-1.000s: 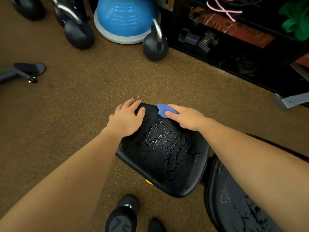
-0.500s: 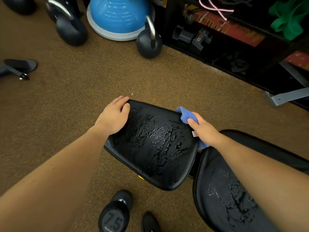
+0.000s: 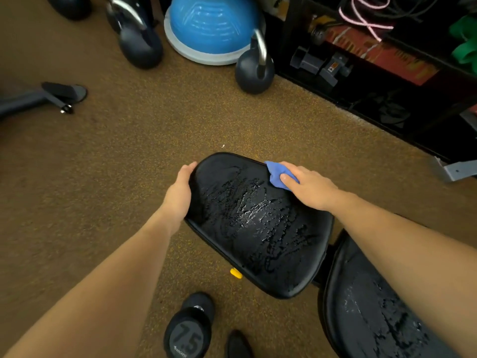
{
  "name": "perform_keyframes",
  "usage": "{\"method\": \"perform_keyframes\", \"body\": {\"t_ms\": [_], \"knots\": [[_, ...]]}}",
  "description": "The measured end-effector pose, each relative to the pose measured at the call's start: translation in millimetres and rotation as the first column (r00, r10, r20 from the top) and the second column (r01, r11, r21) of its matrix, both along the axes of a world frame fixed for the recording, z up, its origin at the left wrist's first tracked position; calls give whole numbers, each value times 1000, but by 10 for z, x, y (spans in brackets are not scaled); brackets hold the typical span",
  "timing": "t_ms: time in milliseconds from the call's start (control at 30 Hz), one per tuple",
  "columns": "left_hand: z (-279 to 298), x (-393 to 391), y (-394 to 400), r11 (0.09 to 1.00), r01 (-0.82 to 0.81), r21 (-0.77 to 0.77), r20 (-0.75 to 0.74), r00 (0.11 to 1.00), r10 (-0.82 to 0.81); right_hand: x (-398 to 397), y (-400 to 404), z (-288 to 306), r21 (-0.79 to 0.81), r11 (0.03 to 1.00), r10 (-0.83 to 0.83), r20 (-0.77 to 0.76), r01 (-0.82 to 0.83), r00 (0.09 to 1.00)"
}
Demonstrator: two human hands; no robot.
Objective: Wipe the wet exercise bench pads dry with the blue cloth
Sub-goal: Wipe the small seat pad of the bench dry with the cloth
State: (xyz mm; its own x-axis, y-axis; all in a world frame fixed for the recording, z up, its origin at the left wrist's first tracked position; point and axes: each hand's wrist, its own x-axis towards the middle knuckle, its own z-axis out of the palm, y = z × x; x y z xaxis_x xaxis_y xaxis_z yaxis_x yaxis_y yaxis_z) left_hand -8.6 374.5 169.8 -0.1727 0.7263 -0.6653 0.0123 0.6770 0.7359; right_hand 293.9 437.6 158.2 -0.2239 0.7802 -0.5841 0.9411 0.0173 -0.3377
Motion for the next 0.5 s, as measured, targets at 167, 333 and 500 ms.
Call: {"method": "perform_keyframes", "body": {"t_ms": [167, 333, 500], "knots": [[-123, -67, -11, 1000, 12, 27, 88, 996, -14, -319, 229, 48, -25, 999, 38, -22, -38, 999], [-145, -74, -7, 999, 0, 54, 170, 985, -9, -634, 404, 61, -59, 996, 56, -53, -59, 997], [-157, -73, 1, 998, -11, 62, 200, 980, -1, -881, 549, -22, -70, 993, 89, -100, -96, 991]]}}
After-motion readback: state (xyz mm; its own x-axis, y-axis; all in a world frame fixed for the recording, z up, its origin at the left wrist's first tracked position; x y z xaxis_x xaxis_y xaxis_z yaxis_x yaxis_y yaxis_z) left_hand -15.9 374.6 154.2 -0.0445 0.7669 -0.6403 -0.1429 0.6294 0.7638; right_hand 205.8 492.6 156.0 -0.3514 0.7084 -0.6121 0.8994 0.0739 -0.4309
